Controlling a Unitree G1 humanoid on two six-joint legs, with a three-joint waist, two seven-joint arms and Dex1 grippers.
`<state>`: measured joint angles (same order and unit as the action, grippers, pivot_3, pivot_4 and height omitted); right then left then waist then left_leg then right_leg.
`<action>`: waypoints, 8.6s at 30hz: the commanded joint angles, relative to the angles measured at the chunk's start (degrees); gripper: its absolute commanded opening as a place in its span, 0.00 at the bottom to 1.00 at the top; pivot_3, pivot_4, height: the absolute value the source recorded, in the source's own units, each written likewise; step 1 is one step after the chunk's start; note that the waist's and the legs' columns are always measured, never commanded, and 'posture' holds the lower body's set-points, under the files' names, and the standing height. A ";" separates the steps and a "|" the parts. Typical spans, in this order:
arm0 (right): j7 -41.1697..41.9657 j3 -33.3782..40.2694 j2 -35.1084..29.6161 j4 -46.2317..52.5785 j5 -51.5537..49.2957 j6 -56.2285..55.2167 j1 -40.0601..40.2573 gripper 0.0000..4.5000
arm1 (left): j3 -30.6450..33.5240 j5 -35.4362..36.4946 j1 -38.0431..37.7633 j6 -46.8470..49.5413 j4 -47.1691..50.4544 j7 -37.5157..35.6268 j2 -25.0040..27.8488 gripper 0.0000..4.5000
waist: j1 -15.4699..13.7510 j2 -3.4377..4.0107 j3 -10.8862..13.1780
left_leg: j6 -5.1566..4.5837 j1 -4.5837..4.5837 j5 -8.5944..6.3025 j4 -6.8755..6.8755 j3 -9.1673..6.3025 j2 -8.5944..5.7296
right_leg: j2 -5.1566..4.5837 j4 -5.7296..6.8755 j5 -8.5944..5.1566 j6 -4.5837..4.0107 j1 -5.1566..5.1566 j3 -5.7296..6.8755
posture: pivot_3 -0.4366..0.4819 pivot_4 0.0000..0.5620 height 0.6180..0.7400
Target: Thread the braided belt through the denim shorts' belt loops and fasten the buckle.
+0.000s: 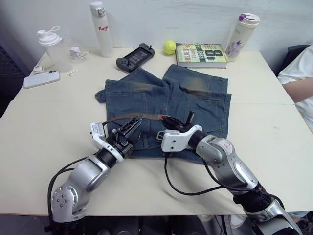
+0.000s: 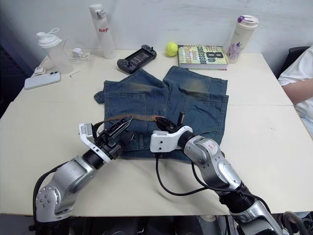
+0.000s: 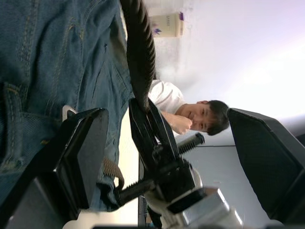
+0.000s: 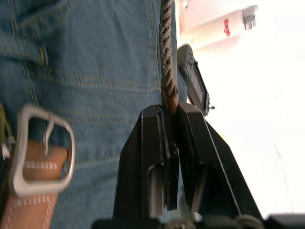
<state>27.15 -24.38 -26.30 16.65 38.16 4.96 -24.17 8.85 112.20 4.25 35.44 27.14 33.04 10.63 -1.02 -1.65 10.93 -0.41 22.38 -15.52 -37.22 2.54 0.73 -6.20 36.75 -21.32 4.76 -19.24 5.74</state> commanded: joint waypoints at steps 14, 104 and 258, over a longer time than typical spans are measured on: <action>1.20 1.23 0.40 2.78 1.47 -0.67 0.87 0.00 | 0.17 0.80 -1.97 -6.90 10.19 11.57 -9.16 0.96 | -0.30 0.00 0.00 | 0.05 0.01 0.03 0.05 -0.01 0.07 | 0.18 -0.22 0.00 -0.01 0.04 -0.04 | 0.48 0.27 1.00; 12.45 15.19 8.19 13.15 -23.36 14.67 6.39 0.78 | 11.93 0.80 6.75 13.59 -5.69 -1.91 2.53 0.00 | -0.12 0.12 0.10 | 0.44 0.03 0.02 0.85 0.13 0.29 | 0.66 -0.77 0.00 -0.02 -0.23 -0.43 | 0.48 0.27 1.00; 0.63 -1.17 -0.10 -2.78 -3.50 -18.45 9.71 0.78 | -10.63 -79.19 23.32 18.52 -39.28 -81.30 22.42 0.00 | 1.15 0.56 0.25 | 0.47 -0.31 0.10 0.97 0.48 0.23 | 0.40 -0.15 -0.05 0.03 -0.40 -0.77 | 0.48 0.27 1.00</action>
<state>28.23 -26.56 -26.04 11.77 34.75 -12.57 -14.98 -0.36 35.76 29.02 52.47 -10.78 -49.43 32.70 0.13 -1.09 11.18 0.06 22.08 -15.43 -36.25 3.02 0.96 -5.80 36.61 -21.38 4.79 -19.64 4.96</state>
